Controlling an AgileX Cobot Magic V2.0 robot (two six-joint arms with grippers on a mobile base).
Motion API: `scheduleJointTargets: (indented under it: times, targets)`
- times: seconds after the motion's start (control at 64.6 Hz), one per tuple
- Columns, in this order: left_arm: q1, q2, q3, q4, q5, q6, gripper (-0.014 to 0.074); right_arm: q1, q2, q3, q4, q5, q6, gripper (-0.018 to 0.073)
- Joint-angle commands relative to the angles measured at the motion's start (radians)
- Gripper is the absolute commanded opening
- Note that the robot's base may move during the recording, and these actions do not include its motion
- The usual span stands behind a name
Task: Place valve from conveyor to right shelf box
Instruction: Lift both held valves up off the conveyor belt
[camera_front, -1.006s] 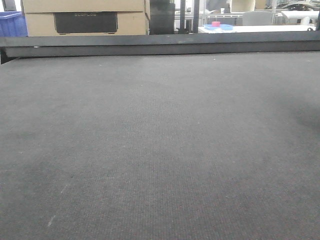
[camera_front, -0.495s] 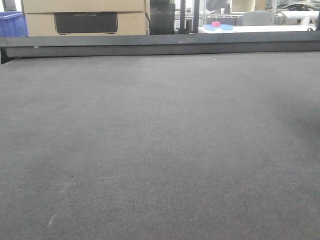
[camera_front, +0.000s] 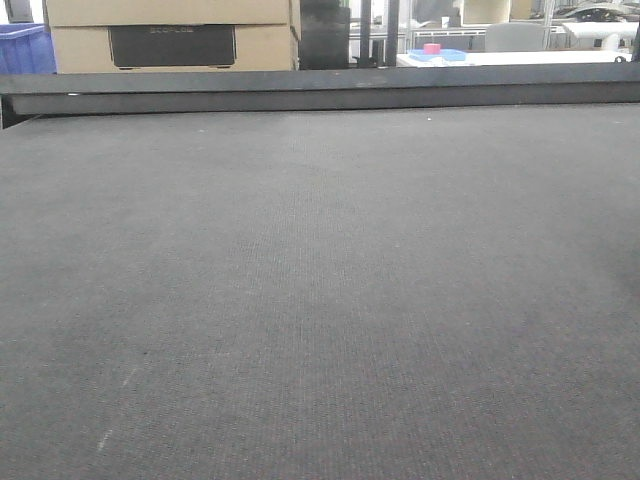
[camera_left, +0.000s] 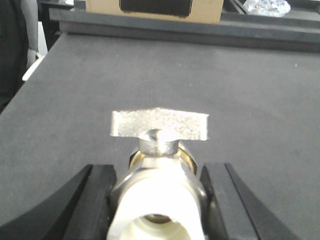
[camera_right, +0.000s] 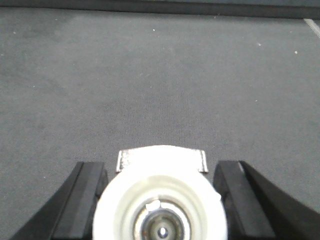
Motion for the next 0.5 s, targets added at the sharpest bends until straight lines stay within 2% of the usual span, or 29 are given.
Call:
scheduleJointTargets:
  times: [0.0,0.48]
  targets:
    - [0.004,-0.029,0.038,-0.011,-0.064,0.001,-0.0111,0.001,-0.038,0.000,-0.011,-0.076,-0.006,-0.0162]
    - [0.004,-0.037,0.046,-0.011,-0.079,0.001,-0.0111,0.001,-0.041,0.000,-0.011,-0.040,-0.006,-0.0162]
